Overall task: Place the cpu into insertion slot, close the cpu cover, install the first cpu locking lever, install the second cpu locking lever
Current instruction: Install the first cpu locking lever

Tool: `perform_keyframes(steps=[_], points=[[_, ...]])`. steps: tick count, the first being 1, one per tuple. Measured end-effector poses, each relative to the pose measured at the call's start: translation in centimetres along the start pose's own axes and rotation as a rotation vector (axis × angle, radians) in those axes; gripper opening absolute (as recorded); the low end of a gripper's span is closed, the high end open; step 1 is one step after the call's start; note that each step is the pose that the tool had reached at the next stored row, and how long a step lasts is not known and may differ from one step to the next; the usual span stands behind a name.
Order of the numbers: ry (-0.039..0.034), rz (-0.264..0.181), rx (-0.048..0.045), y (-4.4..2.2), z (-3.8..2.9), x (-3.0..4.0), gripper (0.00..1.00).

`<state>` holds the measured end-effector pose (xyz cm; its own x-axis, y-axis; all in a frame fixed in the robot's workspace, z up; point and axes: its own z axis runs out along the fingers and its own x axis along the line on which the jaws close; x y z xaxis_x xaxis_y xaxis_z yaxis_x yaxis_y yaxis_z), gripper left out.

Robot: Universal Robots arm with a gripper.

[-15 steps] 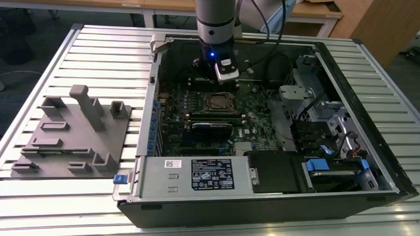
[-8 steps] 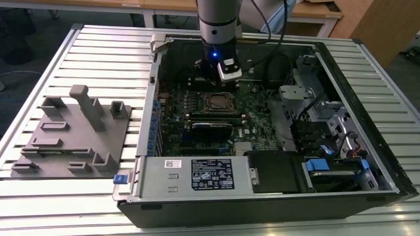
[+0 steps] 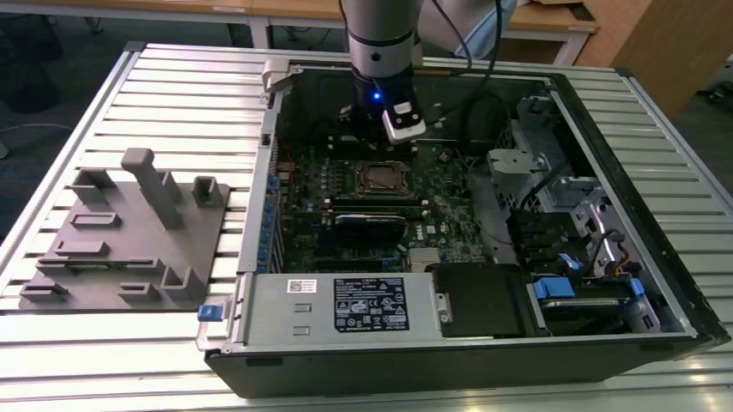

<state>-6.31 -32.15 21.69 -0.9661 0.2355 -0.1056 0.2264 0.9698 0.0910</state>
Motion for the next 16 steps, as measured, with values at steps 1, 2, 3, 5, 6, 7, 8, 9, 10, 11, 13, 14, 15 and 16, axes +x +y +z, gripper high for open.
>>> perform_keyframes(steps=[1, 2, 3, 5, 6, 7, 8, 9, 10, 11, 13, 14, 15, 16], points=[[-0.0006, -0.002, 0.0041, 0.0, 0.0, 0.0, 0.1], [-0.0023, -0.003, 0.0108, 0.0, 0.0, 0.0, 0.1], [-0.0041, -0.004, 0.0185, 0.0, 0.0, 0.0, 0.1], [-0.008, -0.007, 0.0355, 0.0, 0.0, 0.0, 0.1], [-0.0098, -0.008, 0.0434, 0.0, 0.0, 0.0, 0.1], [-0.0111, -0.008, 0.0489, 0.0, 0.0, 0.0, 0.1], [-0.0118, -0.009, 0.0514, -0.01, 0.0, 0.0, 0.1], [-0.0119, -0.009, 0.0521, -0.01, 0.0, 0.0, 0.1], [-0.0119, -0.009, 0.0522, -0.02, 0.0, 0.0, 0.1], [-0.0119, -0.009, 0.0524, -0.05, -0.01, -0.01, 0.1], [-0.0119, -0.009, 0.0522, -0.13, 0.0, -0.03, 0.1], [-0.012, -0.009, 0.0521, -0.15, 0.0, -0.04, 0.1], [-0.012, -0.009, 0.0522, -0.15, 0.0, -0.05, 0.1], [-0.0119, -0.009, 0.0522, -0.15, 0.0, -0.08, 0.1]])
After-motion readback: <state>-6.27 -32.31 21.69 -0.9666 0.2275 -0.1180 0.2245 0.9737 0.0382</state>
